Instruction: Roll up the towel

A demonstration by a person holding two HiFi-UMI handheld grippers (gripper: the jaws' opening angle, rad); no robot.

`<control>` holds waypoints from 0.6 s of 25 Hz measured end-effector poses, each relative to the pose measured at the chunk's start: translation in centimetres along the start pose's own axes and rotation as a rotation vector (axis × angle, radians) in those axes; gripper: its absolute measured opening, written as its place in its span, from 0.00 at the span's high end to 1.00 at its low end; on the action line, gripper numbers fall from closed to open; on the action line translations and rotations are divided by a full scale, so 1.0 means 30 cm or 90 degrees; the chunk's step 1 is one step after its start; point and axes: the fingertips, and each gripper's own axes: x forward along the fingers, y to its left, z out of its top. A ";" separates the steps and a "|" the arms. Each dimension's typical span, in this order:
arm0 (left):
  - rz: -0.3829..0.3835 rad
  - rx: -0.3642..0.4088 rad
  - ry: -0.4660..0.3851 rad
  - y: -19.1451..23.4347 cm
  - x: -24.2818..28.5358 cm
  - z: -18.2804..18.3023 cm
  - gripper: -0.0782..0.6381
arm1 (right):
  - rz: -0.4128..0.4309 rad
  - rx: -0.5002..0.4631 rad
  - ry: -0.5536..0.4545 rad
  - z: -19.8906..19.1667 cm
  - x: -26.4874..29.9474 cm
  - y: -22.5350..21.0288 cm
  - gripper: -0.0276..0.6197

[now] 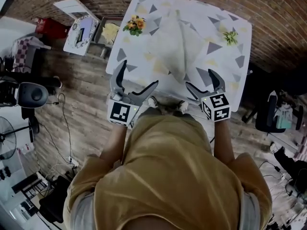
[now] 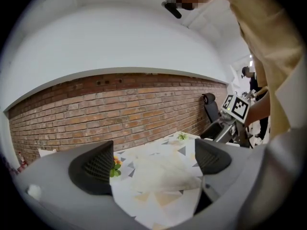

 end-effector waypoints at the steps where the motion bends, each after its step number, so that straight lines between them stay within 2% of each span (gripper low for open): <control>1: -0.002 -0.002 0.002 0.000 -0.001 -0.010 0.10 | -0.001 0.022 0.009 -0.027 0.030 0.005 0.26; 8: -0.065 -0.011 -0.005 0.002 0.024 -0.055 0.10 | -0.062 0.088 0.070 -0.192 0.222 0.040 0.26; 11: -0.088 -0.009 -0.015 0.020 0.034 -0.077 0.10 | -0.099 0.092 0.120 -0.288 0.282 0.040 0.27; 15: -0.117 0.007 -0.021 0.040 0.055 -0.129 0.10 | -0.121 0.084 0.152 -0.339 0.328 0.062 0.40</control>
